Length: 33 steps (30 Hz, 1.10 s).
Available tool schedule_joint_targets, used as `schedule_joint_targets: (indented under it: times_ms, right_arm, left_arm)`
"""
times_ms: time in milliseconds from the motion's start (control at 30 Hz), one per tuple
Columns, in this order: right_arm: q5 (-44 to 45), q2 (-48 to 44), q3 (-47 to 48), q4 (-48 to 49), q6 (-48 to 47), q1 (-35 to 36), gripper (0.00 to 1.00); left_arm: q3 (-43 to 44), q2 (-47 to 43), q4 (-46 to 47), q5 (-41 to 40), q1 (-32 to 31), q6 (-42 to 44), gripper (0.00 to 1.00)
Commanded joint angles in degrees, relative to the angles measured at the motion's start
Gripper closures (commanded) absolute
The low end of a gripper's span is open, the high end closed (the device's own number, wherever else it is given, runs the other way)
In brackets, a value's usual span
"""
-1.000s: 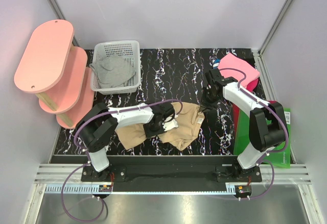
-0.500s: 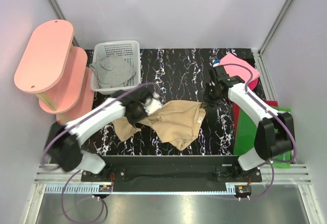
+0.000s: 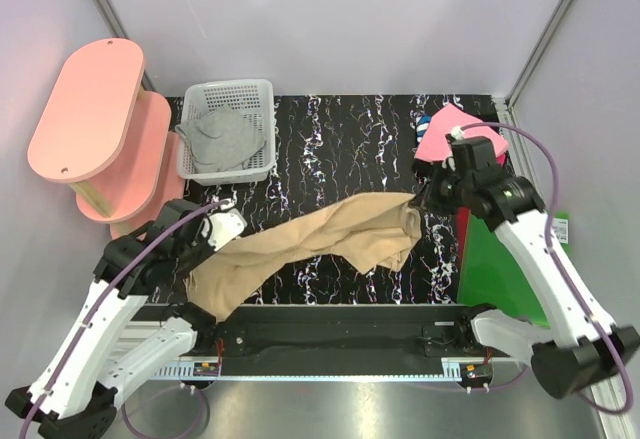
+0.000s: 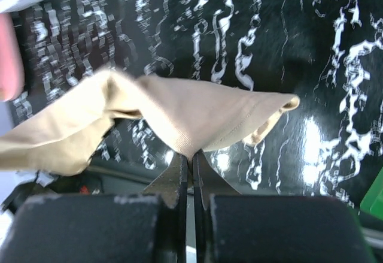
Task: Fold and stack the t-shirts
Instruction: Flatten out the tshirt
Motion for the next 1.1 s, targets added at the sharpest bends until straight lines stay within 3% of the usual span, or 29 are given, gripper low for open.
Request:
schedule_joint_targets:
  times_ms: [0, 67, 167, 300, 500, 667, 800, 867, 900, 933, 1033, 1067]
  right_arm:
    - [-2.4, -8.3, 2.9, -6.5, 1.4, -0.3, 1.00]
    - [-2.0, -10.3, 4.2, -9.4, 2.0, -0.3, 1.00]
    - [-0.7, -10.0, 3.8, -9.5, 2.9, -0.3, 1.00]
    - [3.3, -5.3, 3.5, -6.3, 3.3, -0.3, 1.00]
    - [7.9, 6.9, 4.3, -0.8, 2.5, -0.7, 1.00]
    - [10.7, 15.5, 4.6, 4.0, 1.8, -5.1, 1.00]
    - [10.3, 20.3, 5.9, 7.1, 1.1, -9.0, 1.00]
    - [10.8, 23.7, 7.4, 7.5, 0.8, -10.4, 1.00]
    - [11.0, 24.7, 7.8, 7.7, 0.7, -10.5, 1.00]
    - [11.1, 26.5, 8.2, 8.3, 0.6, -10.6, 1.00]
    - [11.6, 29.3, 9.9, 9.2, 0.3, -10.9, 1.00]
    - [11.8, 29.8, 10.0, 9.4, 0.2, -10.9, 1.00]
  left_arm:
    - [4.7, -3.1, -6.0, -3.8, 0.1, 1.5, 1.00]
    - [4.8, -3.6, -6.1, -4.0, 0.1, 2.2, 1.00]
    - [-1.6, -4.9, -0.6, -5.5, 0.1, 4.3, 1.00]
    - [-16.6, -2.2, 15.6, -7.4, 0.1, 8.3, 1.00]
    - [-25.7, 9.2, 36.2, -3.3, 6.5, 14.6, 1.00]
    - [-21.0, 24.3, 50.9, -1.4, 18.4, 18.6, 1.00]
    - [-7.5, 41.6, 51.7, 0.3, 25.7, 17.9, 1.00]
    - [-3.8, 46.1, 51.7, 0.3, 28.2, 17.3, 1.00]
    - [-1.8, 49.6, 51.7, -0.1, 28.6, 16.9, 0.97]
    - [-1.4, 50.9, 51.7, -1.0, 28.7, 16.9, 0.83]
    - [-1.6, 52.5, 51.4, -0.4, 28.6, 16.0, 0.54]
    - [-2.1, 51.5, 51.3, 0.0, 28.7, 15.0, 0.50]
